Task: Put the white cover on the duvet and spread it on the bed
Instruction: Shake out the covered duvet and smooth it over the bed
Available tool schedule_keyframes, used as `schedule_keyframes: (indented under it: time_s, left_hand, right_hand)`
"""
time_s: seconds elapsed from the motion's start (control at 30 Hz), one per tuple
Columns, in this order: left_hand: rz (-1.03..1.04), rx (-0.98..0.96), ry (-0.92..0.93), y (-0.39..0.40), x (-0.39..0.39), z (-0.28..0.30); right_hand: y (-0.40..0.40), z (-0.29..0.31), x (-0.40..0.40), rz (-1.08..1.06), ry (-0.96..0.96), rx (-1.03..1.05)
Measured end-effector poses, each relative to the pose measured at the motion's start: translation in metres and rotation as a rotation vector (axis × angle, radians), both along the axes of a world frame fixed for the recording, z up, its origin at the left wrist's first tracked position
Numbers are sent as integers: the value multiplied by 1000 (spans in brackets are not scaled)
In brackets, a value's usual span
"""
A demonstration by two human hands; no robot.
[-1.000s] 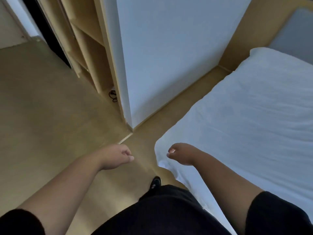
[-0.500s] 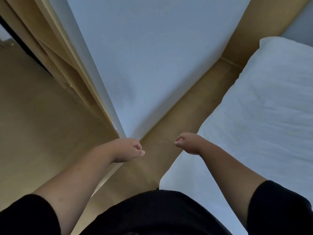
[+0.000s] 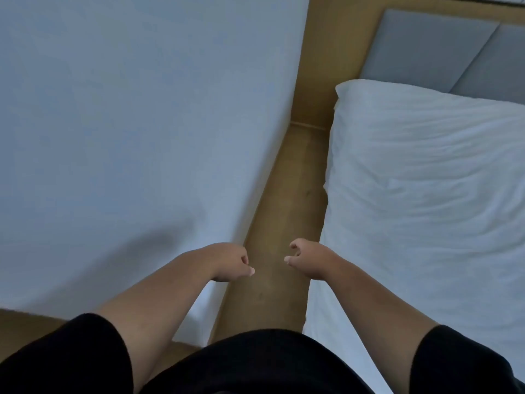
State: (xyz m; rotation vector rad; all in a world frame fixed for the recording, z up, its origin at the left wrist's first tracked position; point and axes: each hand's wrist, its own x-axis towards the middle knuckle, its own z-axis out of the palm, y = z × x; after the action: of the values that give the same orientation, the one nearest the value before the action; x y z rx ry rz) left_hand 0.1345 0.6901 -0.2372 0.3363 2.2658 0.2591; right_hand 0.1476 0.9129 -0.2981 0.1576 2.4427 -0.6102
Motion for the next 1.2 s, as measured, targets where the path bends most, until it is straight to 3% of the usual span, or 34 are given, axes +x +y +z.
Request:
schedule_keyframes:
  time_s: [0.33, 0.5, 0.8, 1.03, 1.2]
  left_hand:
    - [-221, 17, -75, 116, -165, -38]
    - [-152, 44, -67, 180, -293, -53]
    - [55, 135, -54, 260, -474, -47]
    - [2, 98, -105, 306, -616, -68]
    - [-108, 86, -109, 361, -753, -88]
  right_hand:
    - [109, -37, -103, -235, -102, 6]
    - [191, -58, -206, -244, -141, -15]
    - [310, -27, -395, -237, -87, 43]
    - [344, -47, -522, -224, -141, 9]
    - [384, -61, -629, -358, -124, -2]
